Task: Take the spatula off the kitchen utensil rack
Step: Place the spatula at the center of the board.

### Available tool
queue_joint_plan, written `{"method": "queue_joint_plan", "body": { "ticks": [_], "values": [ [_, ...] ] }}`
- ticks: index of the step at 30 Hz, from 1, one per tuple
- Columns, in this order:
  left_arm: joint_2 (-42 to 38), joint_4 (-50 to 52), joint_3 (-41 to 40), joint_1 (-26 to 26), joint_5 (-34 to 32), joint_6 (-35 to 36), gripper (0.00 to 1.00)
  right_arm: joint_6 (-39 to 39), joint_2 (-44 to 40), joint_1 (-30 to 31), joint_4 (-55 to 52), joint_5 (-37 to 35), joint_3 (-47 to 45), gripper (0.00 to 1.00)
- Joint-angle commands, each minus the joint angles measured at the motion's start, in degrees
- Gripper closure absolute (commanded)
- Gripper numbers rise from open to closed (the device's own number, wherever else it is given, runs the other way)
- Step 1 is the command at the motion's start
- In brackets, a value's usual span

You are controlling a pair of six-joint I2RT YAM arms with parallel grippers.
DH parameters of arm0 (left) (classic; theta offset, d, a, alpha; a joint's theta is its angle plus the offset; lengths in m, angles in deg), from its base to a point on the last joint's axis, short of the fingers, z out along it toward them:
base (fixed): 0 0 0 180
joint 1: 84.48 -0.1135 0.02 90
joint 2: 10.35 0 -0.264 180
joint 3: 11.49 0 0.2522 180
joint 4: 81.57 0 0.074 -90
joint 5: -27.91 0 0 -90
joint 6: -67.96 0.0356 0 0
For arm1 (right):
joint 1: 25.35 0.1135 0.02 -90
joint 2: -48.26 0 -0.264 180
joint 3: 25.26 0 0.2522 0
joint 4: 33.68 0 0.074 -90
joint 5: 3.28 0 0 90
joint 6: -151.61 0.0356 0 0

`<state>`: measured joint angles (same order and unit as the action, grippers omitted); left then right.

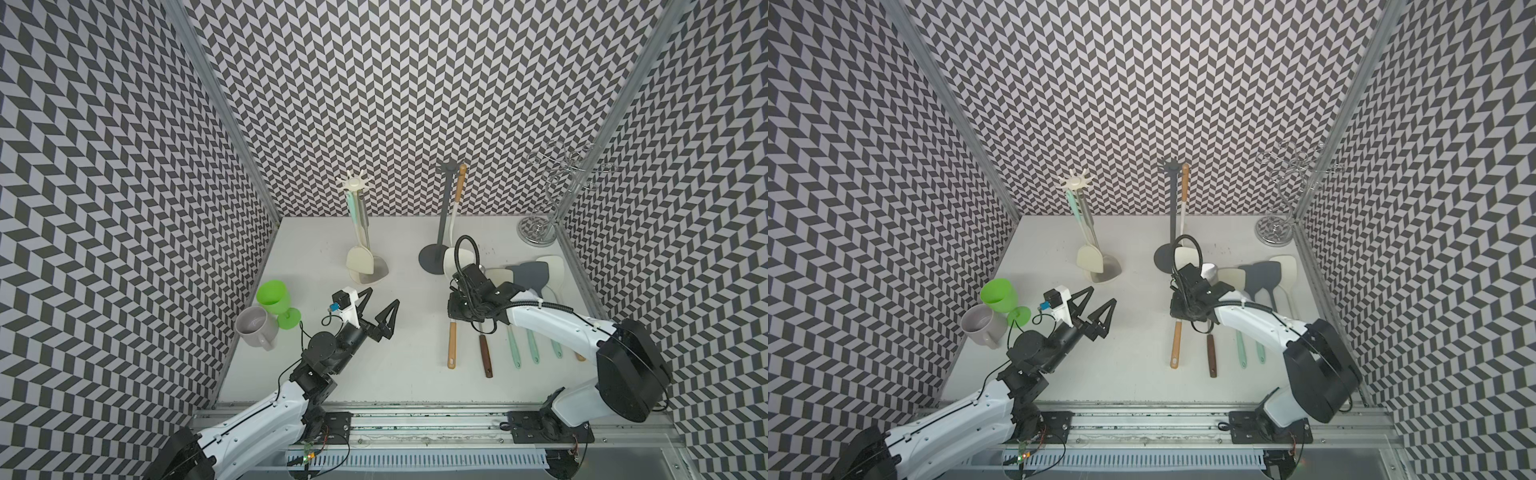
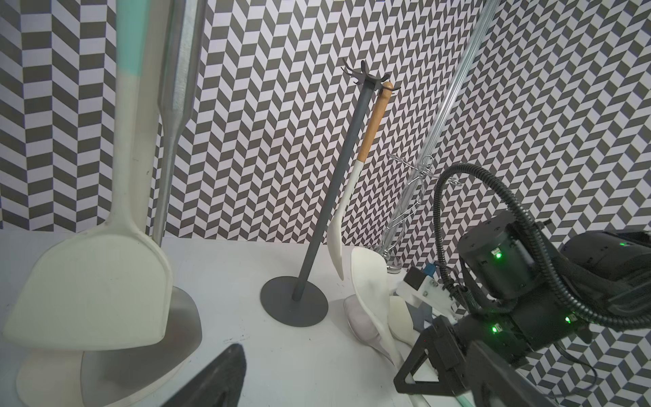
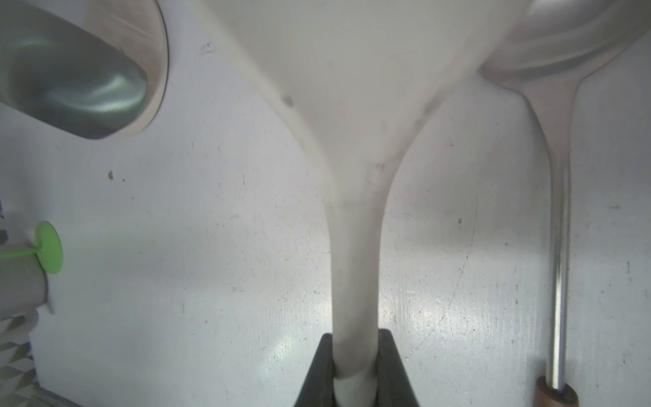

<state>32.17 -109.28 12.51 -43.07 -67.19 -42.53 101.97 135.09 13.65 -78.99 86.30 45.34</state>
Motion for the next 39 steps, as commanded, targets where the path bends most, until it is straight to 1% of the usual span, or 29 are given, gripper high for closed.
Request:
{"method": "queue_joint_plan", "body": {
  "ticks": [1, 6, 13, 26, 33, 37, 39],
  "values": [
    [0.02, 0.08, 1.53, -0.47, 0.62, -0.12, 0.01, -3.82, 2.00, 1.92, 1.97, -4.83, -0.33, 1.00],
    [0.42, 0.08, 1.63, -0.45, 0.80, -0.09, 0.01, -2.53, 4.80, 2.30, 2.29, -6.97, -1.51, 1.00],
    [0.10, 0.08, 1.54, -0.46, 0.71, -0.08, 0.01, -1.69, 6.84, 2.30, 3.75, -7.73, -2.79, 1.00],
    [-0.31, 0.17, 1.54, -0.55, 0.80, 0.08, 0.01, -2.43, 12.08, 2.16, 4.66, -8.86, -1.01, 1.00],
    [-0.40, 0.16, 1.54, -0.47, 0.87, 0.06, 0.01, -1.71, 13.54, 2.07, 4.49, -10.16, -0.67, 1.00],
    [-0.42, 0.25, 1.52, -0.51, 0.80, 0.19, 0.01, -2.14, 13.81, 2.04, 4.92, -9.94, -0.52, 0.88],
    [-0.50, 0.31, 1.54, -0.52, 0.95, 0.10, 0.01, -2.40, 13.84, 2.04, 4.92, -10.13, -0.47, 0.84]
  ]
}}
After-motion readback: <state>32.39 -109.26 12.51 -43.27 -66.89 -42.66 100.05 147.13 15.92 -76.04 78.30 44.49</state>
